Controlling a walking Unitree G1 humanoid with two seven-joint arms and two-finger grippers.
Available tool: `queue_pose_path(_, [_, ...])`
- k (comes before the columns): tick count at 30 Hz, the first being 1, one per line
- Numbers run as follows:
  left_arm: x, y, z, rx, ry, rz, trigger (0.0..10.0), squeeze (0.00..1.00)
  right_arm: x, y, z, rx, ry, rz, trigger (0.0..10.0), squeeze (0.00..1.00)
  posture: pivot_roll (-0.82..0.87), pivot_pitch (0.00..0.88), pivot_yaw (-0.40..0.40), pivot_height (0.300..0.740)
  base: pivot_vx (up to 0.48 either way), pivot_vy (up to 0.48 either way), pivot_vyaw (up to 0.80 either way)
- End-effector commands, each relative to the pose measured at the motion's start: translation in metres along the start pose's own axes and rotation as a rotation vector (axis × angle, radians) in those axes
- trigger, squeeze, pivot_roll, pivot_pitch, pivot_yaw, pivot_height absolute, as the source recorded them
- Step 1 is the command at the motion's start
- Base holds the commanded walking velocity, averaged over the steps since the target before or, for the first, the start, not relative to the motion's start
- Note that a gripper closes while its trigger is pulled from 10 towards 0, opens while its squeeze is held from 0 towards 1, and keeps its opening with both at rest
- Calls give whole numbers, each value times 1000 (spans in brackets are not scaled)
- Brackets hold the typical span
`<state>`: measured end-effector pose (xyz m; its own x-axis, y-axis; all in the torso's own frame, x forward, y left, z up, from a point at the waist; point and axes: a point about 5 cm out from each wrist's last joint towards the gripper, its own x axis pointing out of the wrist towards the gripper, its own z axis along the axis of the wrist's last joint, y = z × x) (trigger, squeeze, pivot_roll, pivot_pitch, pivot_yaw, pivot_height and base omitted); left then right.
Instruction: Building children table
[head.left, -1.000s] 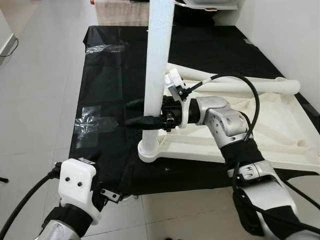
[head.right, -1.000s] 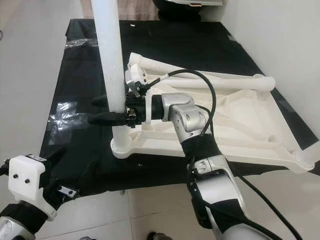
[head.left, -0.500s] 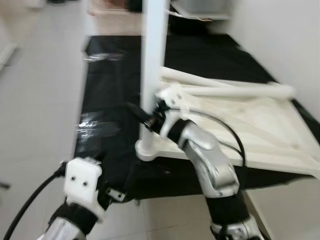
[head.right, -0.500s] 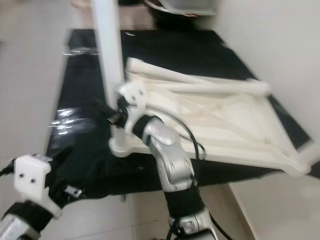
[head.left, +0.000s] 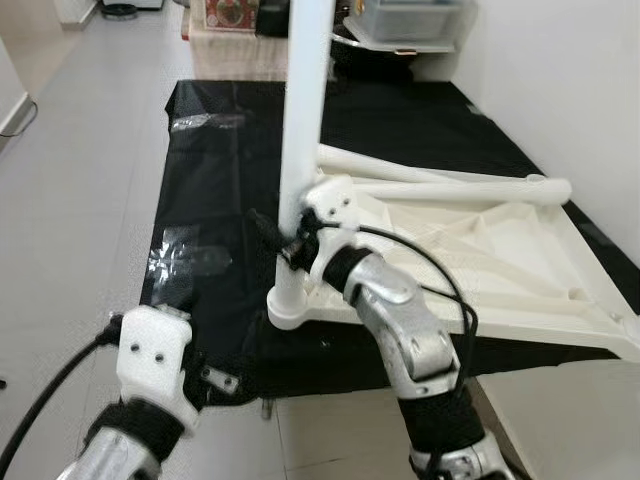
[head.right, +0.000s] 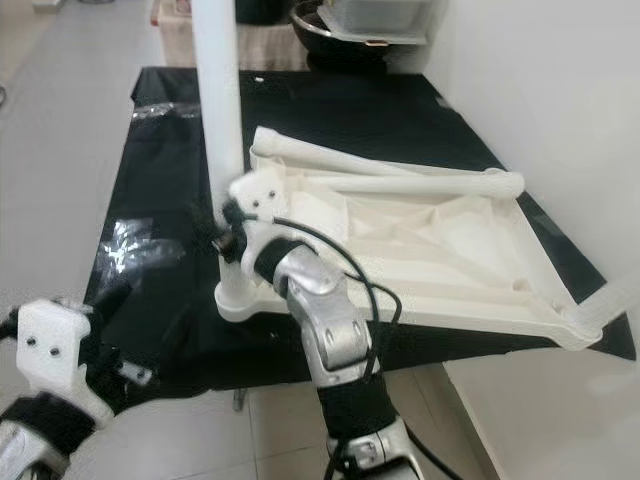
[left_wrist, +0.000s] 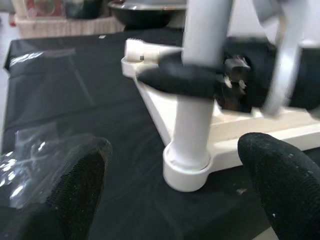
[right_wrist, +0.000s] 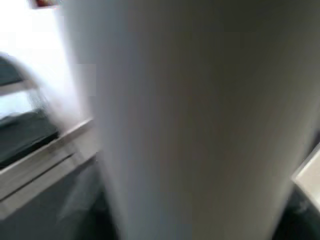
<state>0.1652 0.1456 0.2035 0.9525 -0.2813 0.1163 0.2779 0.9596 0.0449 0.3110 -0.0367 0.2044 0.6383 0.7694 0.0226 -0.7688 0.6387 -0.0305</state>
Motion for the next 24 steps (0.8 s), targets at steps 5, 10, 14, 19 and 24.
queue_pose_path(5, [-1,-2,-2,-3,17,-6,10000,0,-14,-14,9,-30,7,289,10000,1000,122,162,-94,740,0,0,0])
queue_pose_path(10, [-2,-2,-3,-3,20,-2,10000,0,-17,-36,27,-125,1,402,10000,1000,127,168,-97,740,0,0,0])
queue_pose_path(14, [-4,-3,-2,-4,24,-1,10000,0,-15,-50,38,-158,6,451,10000,0,141,175,-102,740,0,0,0])
queue_pose_path(19, [-6,-3,-3,0,32,7,10000,0,-10,-59,54,-159,4,555,10000,0,152,180,-105,740,0,0,0])
queue_pose_path(24, [-8,-3,-3,0,35,10,10000,0,-11,-59,57,-131,16,674,0,0,153,184,-107,740,0,0,0])
